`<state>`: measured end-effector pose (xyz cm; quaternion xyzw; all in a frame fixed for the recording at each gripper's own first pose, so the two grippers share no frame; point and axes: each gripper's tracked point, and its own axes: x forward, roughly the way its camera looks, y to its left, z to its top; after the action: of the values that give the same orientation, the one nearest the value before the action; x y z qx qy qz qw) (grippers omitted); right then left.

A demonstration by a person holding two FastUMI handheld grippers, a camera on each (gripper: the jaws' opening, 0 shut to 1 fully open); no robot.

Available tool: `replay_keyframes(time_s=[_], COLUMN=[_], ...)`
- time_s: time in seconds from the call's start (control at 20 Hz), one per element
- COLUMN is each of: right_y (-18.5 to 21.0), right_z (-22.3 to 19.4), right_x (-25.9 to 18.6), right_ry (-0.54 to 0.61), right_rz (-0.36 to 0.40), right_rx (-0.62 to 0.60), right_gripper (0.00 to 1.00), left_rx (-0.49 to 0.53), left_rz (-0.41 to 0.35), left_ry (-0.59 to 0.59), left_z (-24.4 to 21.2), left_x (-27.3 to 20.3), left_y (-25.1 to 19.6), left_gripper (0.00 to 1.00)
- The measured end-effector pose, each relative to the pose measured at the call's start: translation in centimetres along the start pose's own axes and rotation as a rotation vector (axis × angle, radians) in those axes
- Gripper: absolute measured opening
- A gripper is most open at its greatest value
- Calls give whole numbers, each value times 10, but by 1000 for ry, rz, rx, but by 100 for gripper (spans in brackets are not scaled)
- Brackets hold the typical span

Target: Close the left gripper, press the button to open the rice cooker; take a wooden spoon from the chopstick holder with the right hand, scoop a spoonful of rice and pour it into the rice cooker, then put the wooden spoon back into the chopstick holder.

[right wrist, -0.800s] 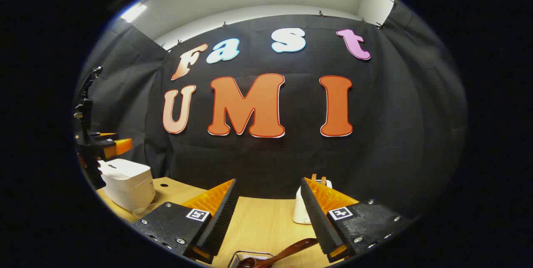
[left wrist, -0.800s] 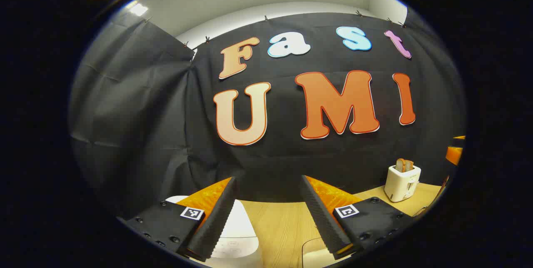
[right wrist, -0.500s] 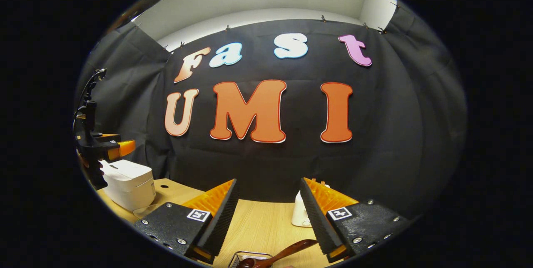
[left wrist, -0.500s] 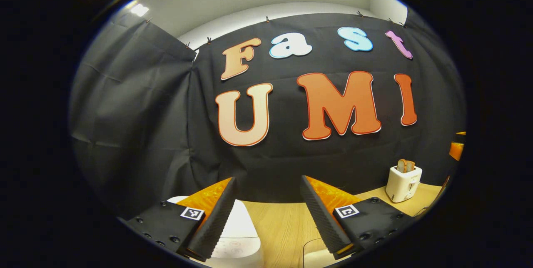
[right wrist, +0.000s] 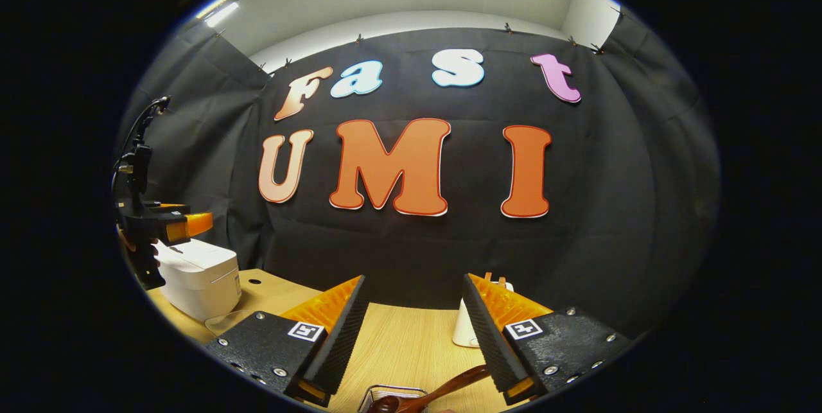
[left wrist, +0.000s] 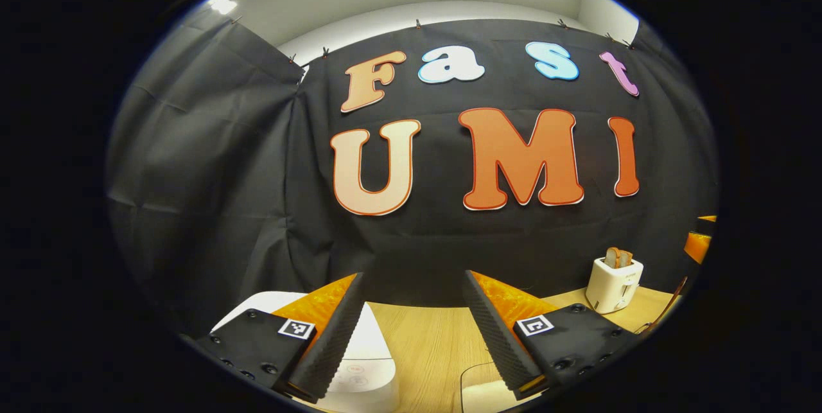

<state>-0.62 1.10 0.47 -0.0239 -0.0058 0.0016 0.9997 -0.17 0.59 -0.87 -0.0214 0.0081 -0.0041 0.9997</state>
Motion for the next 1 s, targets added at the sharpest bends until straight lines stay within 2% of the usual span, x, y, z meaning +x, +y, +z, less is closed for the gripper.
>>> replay_keyframes(time_s=[0.05, 0.1, 0.15, 0.2, 0.25, 0.3, 0.35, 0.4, 0.5, 0.6, 0.65, 1.0], right_y=[-1, -2, -4, -4, -3, -2, 0, 3, 6, 1, -1, -8], right_z=[2, 4, 8, 11, 14, 16, 19, 23, 28, 30, 30, 35], right_x=[-1, -1, -1, -2, -4, -5, -6, -8, -8, -8, -8, -4], right_ry=[-1, -6, -12, -21, -26, -31, -40, -51, -64, -67, -66, -71], right_rz=[1, -3, -4, -6, -7, -2, 4, 17, 36, 29, 25, 14], right_rx=[1, -1, -4, -7, -9, -10, -8, -1, 11, 7, 3, -8], right_gripper=[87, 87, 87, 87, 87, 87, 87, 87, 87, 87, 87, 87], left_rx=[2, 6, 6, 0, -6, -15, -38, -60, -132, -166, -154, -72], left_rz=[4, 13, 20, 25, 42, 49, 53, 45, 75, 95, 106, 195], left_ry=[-5, -10, -18, -31, -32, -31, -17, 12, 77, 126, 149, 285], left_z=[3, 5, 10, 16, 20, 23, 24, 22, 16, 9, 8, 10], left_x=[0, -2, -2, -2, -1, 0, 3, 3, 6, 13, 12, 35], left_y=[3, 6, 10, 13, 22, 29, 35, 38, 58, 79, 90, 146], left_gripper=[98, 93, 98, 98, 93, 93, 87, 71, 41, 10, 5, 4])
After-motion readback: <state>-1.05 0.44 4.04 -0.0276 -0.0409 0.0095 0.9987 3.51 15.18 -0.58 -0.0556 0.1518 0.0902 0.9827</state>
